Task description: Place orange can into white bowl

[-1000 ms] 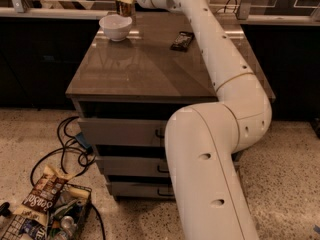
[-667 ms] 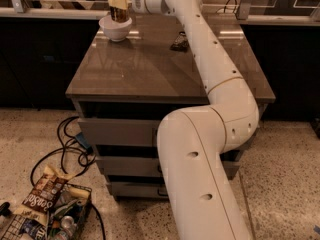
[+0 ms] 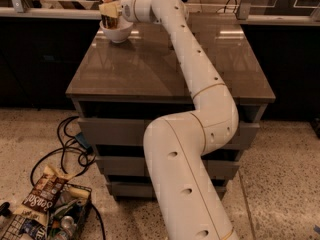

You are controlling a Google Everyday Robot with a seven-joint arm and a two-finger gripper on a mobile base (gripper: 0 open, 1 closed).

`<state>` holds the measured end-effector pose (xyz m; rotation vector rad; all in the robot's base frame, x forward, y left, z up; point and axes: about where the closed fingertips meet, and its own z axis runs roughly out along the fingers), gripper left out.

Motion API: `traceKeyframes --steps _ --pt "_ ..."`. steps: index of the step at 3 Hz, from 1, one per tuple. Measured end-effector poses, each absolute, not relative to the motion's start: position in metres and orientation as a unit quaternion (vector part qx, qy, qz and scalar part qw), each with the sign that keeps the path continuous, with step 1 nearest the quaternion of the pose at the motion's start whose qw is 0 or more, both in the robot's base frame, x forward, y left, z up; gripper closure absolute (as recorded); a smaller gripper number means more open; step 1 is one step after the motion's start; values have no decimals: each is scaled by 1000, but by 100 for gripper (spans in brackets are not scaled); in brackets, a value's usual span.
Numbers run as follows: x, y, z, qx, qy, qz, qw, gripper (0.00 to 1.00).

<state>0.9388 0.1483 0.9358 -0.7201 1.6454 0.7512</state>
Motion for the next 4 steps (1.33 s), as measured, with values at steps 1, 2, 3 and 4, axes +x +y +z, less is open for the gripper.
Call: traceKeyframes --steps 1,2,3,4 --pt "939 150 935 -306 699 319 562 99" --pt "939 153 933 -307 700 320 560 77" --pt "939 156 931 -308 700 322 559 54" --pt "938 160 929 -309 700 323 557 31"
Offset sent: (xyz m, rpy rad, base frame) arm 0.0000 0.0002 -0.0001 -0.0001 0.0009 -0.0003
